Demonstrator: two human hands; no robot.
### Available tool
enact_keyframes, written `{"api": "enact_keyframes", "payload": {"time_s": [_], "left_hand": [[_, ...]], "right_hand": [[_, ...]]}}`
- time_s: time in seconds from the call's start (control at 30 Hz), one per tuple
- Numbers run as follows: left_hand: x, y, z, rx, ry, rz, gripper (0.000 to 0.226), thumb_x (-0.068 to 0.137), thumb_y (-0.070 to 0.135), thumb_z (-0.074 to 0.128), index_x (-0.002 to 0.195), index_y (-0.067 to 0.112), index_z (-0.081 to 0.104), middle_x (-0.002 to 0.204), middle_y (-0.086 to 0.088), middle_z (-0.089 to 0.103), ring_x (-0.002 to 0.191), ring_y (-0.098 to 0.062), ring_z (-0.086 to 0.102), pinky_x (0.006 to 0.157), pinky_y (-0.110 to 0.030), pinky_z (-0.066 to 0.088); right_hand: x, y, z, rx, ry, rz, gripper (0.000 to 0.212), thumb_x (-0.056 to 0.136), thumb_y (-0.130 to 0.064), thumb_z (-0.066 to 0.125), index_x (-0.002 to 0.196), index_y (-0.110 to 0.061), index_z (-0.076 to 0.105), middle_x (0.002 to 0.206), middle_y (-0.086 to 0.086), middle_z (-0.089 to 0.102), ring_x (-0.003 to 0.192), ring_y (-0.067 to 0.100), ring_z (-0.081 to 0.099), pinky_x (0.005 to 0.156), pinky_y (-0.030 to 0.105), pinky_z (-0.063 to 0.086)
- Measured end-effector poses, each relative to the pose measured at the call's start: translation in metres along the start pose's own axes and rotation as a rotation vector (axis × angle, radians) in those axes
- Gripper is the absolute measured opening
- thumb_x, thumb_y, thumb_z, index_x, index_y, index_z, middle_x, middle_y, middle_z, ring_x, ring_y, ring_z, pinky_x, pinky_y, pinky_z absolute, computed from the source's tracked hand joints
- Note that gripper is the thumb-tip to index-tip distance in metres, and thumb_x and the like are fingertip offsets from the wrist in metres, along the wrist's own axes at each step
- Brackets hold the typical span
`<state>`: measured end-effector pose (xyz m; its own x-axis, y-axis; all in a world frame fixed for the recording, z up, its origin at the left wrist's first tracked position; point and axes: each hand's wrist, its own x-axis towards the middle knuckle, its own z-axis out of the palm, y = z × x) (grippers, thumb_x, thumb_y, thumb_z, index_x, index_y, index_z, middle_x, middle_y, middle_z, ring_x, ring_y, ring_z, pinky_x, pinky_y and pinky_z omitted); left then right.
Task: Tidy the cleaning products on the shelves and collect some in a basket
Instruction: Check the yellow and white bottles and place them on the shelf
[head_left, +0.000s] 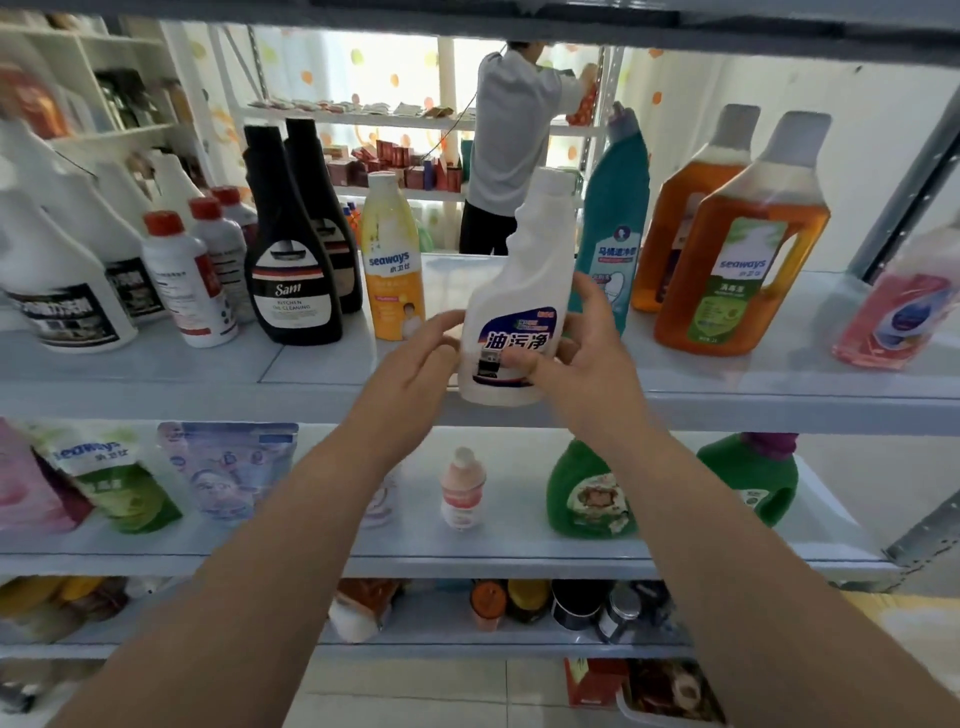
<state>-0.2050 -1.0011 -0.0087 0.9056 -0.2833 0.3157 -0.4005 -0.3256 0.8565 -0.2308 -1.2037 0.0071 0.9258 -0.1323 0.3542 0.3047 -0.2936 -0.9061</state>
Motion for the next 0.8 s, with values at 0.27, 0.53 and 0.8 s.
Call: {"api": "enact_keyframes", "payload": {"time_s": [0.27, 0.53, 0.8], "left_hand": [[0.032, -0.045, -0.013, 0.921, -0.033, 0.166, 0.052, 0.100, 0.041, 0.027, 0.121, 0.017, 0.067, 0.128, -0.006, 0.062, 0.104, -0.025, 0.060, 0.090, -0.042, 0.050], [0.032, -0.049, -0.008, 0.971, 0.042, 0.131, 0.060, 0.095, 0.042, 0.021, 0.132, 0.020, 0.064, 0.131, -0.002, 0.064, 0.120, -0.025, 0.057, 0.103, -0.045, 0.044], [0.035, -0.054, -0.005, 0.984, 0.036, 0.109, 0.051, 0.097, 0.039, 0.032, 0.135, 0.023, 0.061, 0.136, 0.000, 0.061, 0.123, -0.024, 0.054, 0.105, -0.042, 0.042]], "right_hand": [[0.052, 0.012, 0.012, -0.102, 0.063, 0.005, 0.082, 0.081, -0.019, 0.088, 0.134, -0.050, 0.034, 0.122, -0.011, 0.067, 0.109, 0.013, 0.069, 0.091, 0.037, 0.062], [0.088, 0.028, 0.024, -0.202, 0.031, 0.025, 0.085, 0.082, -0.025, 0.088, 0.140, -0.050, 0.031, 0.113, -0.021, 0.063, 0.099, 0.004, 0.067, 0.082, 0.026, 0.059], [0.133, 0.042, 0.043, -0.294, -0.003, 0.059, 0.083, 0.095, -0.027, 0.074, 0.158, -0.028, 0.021, 0.119, -0.011, 0.057, 0.105, 0.013, 0.057, 0.091, 0.029, 0.044]]}}
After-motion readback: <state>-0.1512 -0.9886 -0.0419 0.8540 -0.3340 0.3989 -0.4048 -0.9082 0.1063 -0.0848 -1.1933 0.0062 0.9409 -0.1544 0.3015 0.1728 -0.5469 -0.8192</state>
